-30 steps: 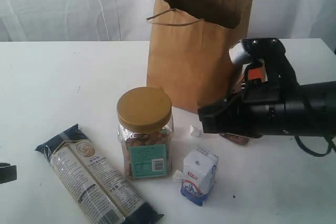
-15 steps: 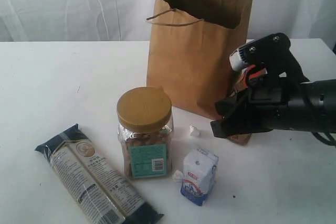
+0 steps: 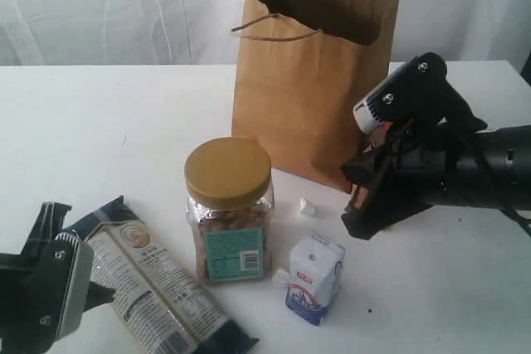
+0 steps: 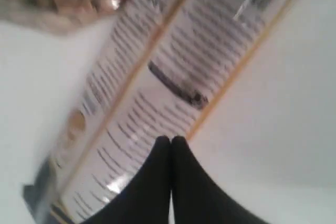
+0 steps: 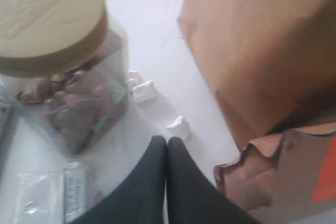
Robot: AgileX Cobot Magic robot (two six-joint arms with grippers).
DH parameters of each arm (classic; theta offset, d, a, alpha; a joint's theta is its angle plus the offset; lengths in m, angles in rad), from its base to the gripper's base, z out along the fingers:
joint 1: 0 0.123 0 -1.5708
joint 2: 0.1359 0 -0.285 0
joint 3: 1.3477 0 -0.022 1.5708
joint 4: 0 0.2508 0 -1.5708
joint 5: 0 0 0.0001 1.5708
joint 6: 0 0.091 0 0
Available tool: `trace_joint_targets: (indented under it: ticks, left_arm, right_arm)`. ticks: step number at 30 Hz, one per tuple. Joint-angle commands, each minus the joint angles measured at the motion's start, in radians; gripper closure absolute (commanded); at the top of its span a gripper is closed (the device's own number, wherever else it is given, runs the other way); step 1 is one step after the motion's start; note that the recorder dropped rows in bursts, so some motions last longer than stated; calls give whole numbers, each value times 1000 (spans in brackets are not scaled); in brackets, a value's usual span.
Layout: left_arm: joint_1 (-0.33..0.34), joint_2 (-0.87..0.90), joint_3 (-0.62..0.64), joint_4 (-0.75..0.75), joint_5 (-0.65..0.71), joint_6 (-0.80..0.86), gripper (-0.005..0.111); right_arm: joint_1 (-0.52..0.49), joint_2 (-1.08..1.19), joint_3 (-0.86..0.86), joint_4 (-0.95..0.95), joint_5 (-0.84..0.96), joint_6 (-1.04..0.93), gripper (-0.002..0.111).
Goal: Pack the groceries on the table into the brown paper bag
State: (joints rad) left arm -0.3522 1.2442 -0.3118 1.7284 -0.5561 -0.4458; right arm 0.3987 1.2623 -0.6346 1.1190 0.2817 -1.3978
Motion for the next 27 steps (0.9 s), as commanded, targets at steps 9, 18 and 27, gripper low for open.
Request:
trace_joint_targets:
  ticks: [9, 18, 27]
  left_arm:
    - [-150, 9, -191, -577, 167, -663, 107]
    - [-150, 128, -195, -418, -169, -646, 96]
    - [-150, 128, -195, -298, -169, -741, 43]
  right_arm:
    - [0, 82, -82, 139, 150, -37, 108]
    - [0, 199, -132, 131, 295, 8, 108]
    - [2, 277, -132, 156, 347, 23, 108]
